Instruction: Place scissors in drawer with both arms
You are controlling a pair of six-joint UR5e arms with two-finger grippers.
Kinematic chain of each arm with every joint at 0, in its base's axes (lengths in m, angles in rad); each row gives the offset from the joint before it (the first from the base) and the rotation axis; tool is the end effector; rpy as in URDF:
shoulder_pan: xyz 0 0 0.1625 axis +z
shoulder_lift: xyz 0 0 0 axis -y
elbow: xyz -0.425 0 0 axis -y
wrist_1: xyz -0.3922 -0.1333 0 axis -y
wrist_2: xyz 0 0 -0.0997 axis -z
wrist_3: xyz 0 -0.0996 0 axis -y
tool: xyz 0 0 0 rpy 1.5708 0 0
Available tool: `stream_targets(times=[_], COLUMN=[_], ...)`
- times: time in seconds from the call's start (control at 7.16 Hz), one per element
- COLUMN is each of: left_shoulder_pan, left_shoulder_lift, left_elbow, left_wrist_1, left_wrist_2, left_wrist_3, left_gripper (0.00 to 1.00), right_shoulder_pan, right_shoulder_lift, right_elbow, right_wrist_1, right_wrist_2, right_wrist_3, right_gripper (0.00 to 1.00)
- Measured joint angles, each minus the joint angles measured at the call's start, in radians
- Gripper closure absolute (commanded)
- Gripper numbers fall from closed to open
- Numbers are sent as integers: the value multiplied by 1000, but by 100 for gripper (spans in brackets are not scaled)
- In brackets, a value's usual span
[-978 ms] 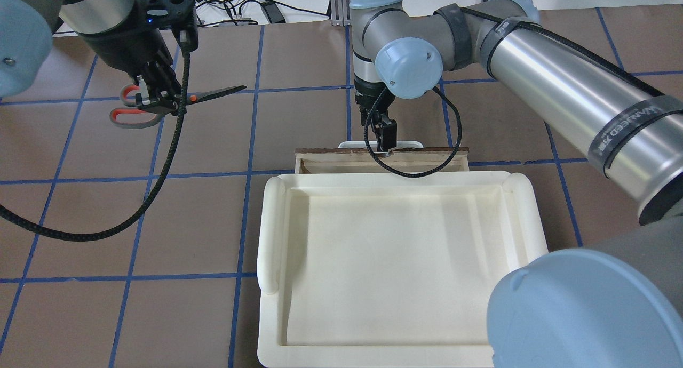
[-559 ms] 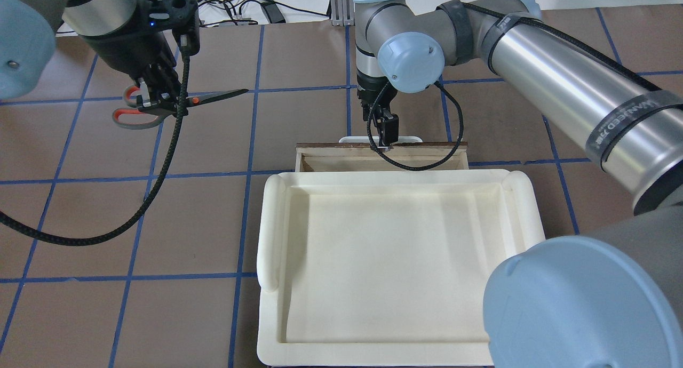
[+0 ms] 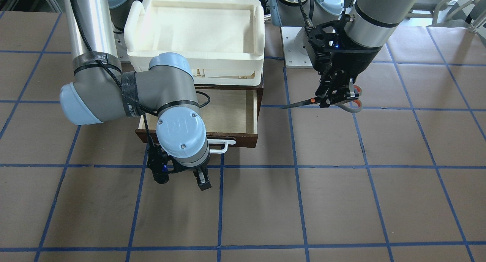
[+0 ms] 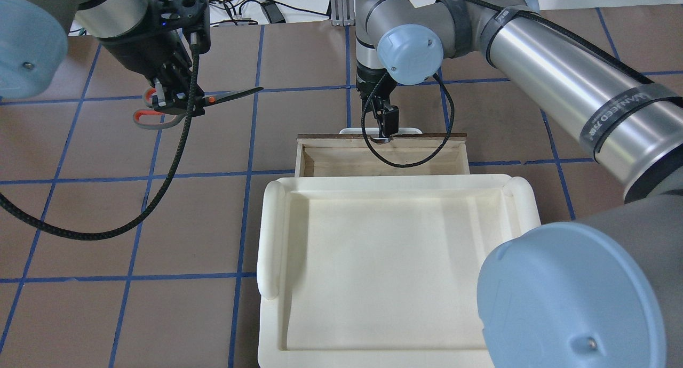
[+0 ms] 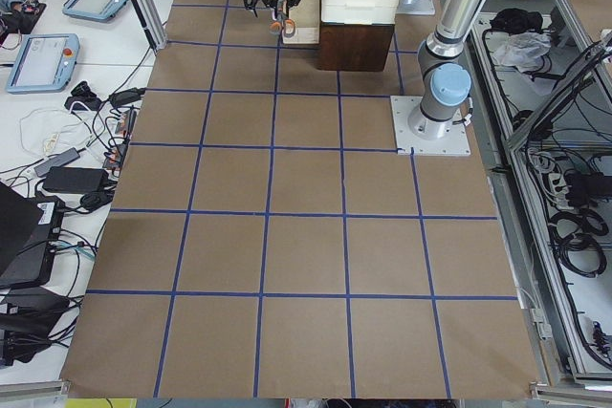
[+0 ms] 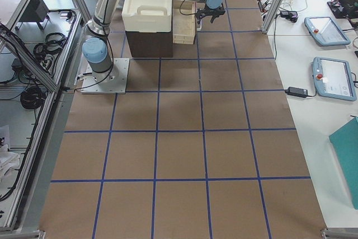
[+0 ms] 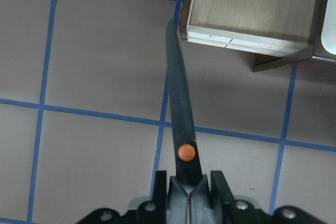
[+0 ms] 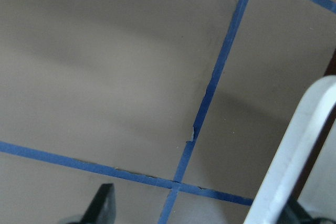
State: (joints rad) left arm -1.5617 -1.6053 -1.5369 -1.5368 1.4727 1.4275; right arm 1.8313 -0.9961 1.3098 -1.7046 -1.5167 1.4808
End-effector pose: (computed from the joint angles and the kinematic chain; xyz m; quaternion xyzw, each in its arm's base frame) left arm -0.1384 -0.5111 0.4913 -0.6510 -0.7573 0.0448 0.0259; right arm 0.3103 -0.6256 0.2825 -0.5725 -0.8146 -0.0785 0.0513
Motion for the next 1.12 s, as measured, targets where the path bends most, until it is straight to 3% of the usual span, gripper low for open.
stream_targets(times=[1.12], left_shoulder_pan=[-13], left_shoulder_lift=[-16], left_elbow=[-14], left_wrist_1=[2], left_wrist_2=[-22], left_wrist_3=[11], left_gripper=[100], right_shoulder_pan=[-2], right_shoulder_lift=[17], right_elbow=[-17], right_wrist_1=[-34], right_wrist_2=[17], right_wrist_3=[-106], right_gripper=[0])
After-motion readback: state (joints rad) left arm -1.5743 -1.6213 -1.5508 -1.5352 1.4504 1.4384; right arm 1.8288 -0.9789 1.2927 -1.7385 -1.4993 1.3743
